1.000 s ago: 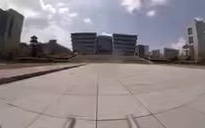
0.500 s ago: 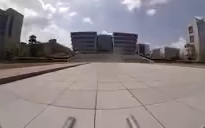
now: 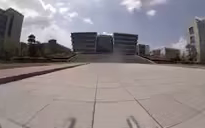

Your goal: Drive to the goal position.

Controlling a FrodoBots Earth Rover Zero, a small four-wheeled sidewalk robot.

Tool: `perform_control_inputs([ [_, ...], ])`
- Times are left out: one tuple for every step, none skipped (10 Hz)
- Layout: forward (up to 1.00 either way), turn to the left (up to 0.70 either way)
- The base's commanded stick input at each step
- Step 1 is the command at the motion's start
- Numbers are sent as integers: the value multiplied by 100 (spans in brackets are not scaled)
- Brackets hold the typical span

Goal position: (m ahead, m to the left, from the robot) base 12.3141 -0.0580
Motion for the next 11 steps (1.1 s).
perform_control_inputs([
  [100, 22],
  [100, 27],
  [100, 2],
  [100, 0],
  [100, 0],
  [100, 0],
  [100, 0],
  [100, 0],
  [100, 0],
  [100, 0],
  [100, 0],
])
